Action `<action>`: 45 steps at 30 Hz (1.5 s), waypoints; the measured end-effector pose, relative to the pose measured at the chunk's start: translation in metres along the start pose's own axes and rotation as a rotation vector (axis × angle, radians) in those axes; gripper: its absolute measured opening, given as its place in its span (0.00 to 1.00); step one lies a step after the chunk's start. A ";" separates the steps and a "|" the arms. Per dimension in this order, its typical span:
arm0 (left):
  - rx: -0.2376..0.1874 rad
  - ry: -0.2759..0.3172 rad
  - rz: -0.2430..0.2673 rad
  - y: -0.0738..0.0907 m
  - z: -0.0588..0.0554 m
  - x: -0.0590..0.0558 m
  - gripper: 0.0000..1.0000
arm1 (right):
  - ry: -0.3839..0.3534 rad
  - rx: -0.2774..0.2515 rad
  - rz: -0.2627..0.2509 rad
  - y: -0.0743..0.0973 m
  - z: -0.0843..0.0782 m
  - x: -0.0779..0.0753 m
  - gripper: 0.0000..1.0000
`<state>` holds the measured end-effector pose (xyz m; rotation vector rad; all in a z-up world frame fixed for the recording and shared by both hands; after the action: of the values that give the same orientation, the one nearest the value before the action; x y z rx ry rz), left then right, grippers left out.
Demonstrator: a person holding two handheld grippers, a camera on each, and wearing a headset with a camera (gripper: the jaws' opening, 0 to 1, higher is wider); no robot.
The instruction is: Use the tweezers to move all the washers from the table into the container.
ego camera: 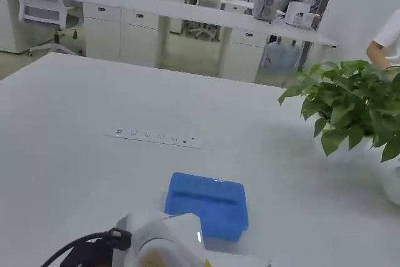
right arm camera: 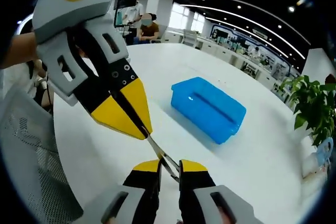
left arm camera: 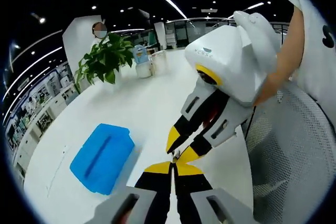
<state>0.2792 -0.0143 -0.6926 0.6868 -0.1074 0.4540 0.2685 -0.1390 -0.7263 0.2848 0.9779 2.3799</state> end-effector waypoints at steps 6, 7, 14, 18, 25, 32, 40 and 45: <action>0.084 -0.055 -0.012 -0.005 -0.023 0.009 0.00 | -0.080 -0.065 0.025 0.014 0.004 0.000 0.16; 0.100 -0.057 -0.024 -0.006 -0.027 0.011 0.00 | -0.108 -0.078 0.034 0.018 0.004 0.001 0.18; 0.198 -0.059 -0.032 -0.018 -0.048 0.016 0.00 | -0.204 -0.127 -0.002 0.053 -0.002 0.006 0.31; 0.246 -0.048 -0.031 -0.026 -0.058 0.015 0.00 | -0.274 -0.142 -0.017 0.059 -0.011 0.011 0.37; 0.256 0.044 0.016 -0.027 -0.068 0.016 0.00 | -0.275 -0.153 -0.052 0.070 -0.013 0.017 0.40; 0.239 0.232 0.125 -0.005 -0.066 0.021 0.20 | -0.293 -0.173 -0.055 0.073 -0.011 0.013 0.52; 0.222 0.450 0.321 0.052 -0.065 0.010 0.50 | -0.365 -0.187 -0.023 0.073 -0.010 0.003 0.65; 0.170 0.592 0.388 0.076 -0.062 0.004 0.65 | -0.340 -0.182 -0.029 0.075 -0.008 0.000 0.67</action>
<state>0.2461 0.0778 -0.6953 0.6737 0.3675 1.0304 0.2348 -0.1881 -0.6796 0.5778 0.6002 2.2751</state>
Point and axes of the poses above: the centre of the closed fingertips' face, and the gripper's own axes: y roughly backward along the fingers, x roughly to its left, z roughly out of its top, the point moved 9 cm from there along y, roughly backward along the fingers, and after that the axes turned 11 degrees about z, right-handed, at the moved point
